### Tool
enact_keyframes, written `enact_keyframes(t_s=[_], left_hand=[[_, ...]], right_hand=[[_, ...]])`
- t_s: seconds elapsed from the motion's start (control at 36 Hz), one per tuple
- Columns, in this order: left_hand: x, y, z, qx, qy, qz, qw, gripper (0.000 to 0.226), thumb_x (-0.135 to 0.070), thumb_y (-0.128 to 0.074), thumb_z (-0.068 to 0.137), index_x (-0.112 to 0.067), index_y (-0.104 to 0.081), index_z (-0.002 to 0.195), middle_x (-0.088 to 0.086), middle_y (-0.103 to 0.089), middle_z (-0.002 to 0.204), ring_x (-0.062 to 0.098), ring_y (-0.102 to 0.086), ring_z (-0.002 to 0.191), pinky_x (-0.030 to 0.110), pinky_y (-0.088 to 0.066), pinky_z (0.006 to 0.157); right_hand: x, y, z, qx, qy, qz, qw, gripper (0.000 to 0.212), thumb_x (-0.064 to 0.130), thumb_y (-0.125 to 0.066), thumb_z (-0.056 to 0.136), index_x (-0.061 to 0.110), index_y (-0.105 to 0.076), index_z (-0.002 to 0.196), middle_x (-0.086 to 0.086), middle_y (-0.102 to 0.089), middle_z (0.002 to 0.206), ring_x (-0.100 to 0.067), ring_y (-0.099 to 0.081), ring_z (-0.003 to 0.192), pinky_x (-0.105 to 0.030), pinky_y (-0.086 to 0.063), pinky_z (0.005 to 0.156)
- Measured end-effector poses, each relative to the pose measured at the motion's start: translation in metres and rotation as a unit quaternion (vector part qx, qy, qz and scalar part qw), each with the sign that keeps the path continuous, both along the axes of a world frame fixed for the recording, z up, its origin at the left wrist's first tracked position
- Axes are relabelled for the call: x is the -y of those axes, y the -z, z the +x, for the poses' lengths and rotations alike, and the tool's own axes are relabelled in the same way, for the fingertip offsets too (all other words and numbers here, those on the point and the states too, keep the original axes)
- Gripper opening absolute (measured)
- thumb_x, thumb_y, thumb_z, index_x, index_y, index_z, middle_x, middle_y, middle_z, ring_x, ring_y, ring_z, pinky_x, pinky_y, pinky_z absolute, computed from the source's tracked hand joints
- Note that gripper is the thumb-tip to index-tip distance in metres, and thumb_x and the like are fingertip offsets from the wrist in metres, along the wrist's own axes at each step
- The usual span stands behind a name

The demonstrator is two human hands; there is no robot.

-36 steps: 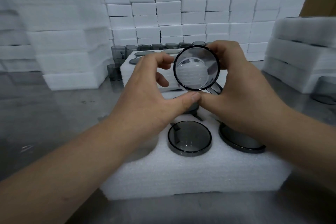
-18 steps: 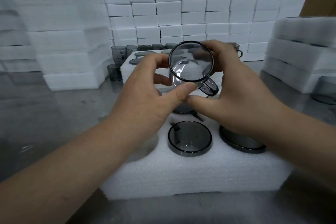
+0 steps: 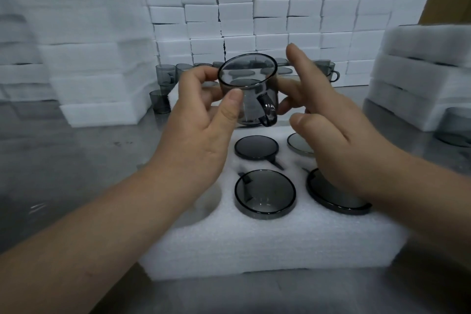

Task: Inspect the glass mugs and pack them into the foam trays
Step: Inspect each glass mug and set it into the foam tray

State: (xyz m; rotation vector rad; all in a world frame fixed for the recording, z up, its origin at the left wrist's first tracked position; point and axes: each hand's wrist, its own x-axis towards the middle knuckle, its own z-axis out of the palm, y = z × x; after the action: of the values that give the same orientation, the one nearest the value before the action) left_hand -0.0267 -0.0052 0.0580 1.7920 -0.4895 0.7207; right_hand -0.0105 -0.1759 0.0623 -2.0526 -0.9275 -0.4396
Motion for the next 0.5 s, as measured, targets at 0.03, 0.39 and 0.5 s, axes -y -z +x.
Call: enact_keyframes(t_s=[0.03, 0.39, 0.5], left_hand=[[-0.0001, 0.0003, 0.0006, -0.001, 0.0, -0.003, 1.0, 0.018, -0.04, -0.044, 0.085, -0.031, -0.039, 0.1, -0.017, -0.067, 0.089, 0.001, -0.067, 0.084, 0.015, -0.051, 0.075], [0.0001, -0.0011, 0.0016, -0.018, 0.02, -0.058, 0.998, 0.022, -0.046, -0.035, 0.083, -0.032, -0.035, 0.1, -0.026, -0.068, 0.082, 0.007, -0.069, 0.078, 0.017, -0.052, 0.066], [0.0016, -0.0019, 0.0005, -0.011, 0.033, -0.08, 0.996, 0.022, -0.044, -0.035, 0.084, -0.029, -0.036, 0.1, -0.021, -0.07, 0.081, 0.007, -0.069, 0.075, 0.016, -0.051, 0.062]], right_hand=[[0.0006, 0.0, -0.0005, 0.003, 0.005, 0.0, 1.0, 0.071, 0.044, -0.027, 0.073, 0.046, -0.005, 0.141, 0.031, -0.047, 0.122, 0.012, -0.043, 0.111, -0.017, -0.034, 0.088], [-0.0042, -0.0017, -0.0005, 0.036, 0.084, 0.017, 0.996, 0.068, 0.044, -0.04, 0.082, 0.032, -0.018, 0.145, 0.033, -0.05, 0.108, 0.005, -0.053, 0.083, -0.019, -0.037, 0.067], [-0.0043, -0.0007, 0.0018, 0.019, 0.09, 0.021, 0.996, 0.072, 0.051, -0.042, 0.079, 0.034, -0.017, 0.145, 0.03, -0.051, 0.111, 0.009, -0.051, 0.09, -0.021, -0.037, 0.07]])
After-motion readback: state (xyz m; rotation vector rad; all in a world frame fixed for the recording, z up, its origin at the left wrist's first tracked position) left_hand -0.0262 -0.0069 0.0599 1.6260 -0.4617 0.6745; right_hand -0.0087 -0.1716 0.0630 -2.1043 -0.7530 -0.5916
